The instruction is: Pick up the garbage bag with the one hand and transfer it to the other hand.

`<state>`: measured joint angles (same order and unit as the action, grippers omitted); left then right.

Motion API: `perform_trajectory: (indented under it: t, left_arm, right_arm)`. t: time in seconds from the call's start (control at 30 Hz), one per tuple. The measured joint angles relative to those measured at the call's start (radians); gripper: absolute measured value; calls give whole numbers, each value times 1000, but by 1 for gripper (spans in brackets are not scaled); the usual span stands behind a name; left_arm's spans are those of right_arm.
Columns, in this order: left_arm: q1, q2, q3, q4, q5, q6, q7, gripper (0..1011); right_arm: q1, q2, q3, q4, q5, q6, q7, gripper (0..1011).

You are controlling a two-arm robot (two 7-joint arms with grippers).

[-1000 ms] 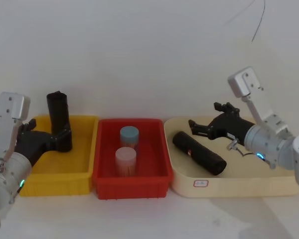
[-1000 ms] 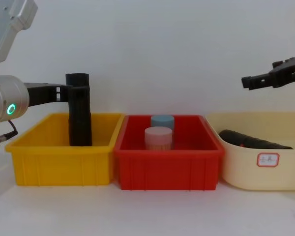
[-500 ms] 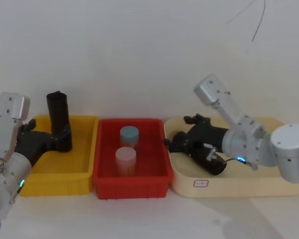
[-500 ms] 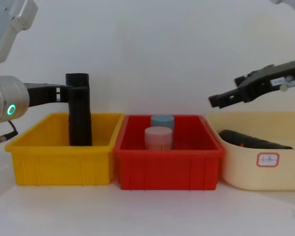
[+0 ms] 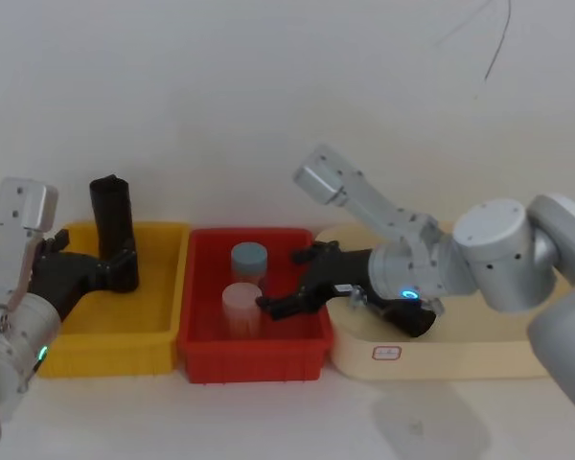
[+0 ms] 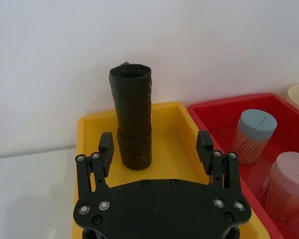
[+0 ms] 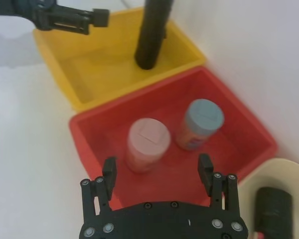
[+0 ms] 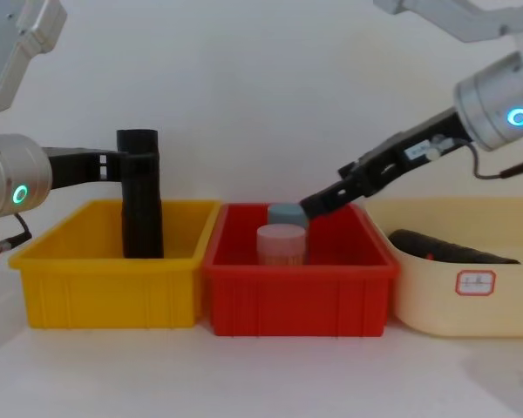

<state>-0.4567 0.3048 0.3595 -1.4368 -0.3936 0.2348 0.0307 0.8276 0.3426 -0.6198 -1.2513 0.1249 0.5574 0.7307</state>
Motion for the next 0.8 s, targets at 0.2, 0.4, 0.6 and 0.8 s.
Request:
perform_trajectory:
  t: [0.2, 0.4, 0.6, 0.8]
  left_arm:
    - [0, 0, 0, 0, 0, 0, 0, 1001]
    - [0, 0, 0, 0, 0, 0, 0, 1001]
    - [0, 0, 0, 0, 0, 0, 0, 1001]
    - [0, 0, 0, 0, 0, 0, 0, 1001]
  right_arm:
    - [45, -33, -30, 46, 2, 30, 36, 1001]
    - [82, -64, -49, 96, 5, 42, 47, 1001]
    - [99, -85, -54, 130, 4, 39, 28, 1001]
    - [107, -104, -55, 172, -6, 17, -19, 1001]
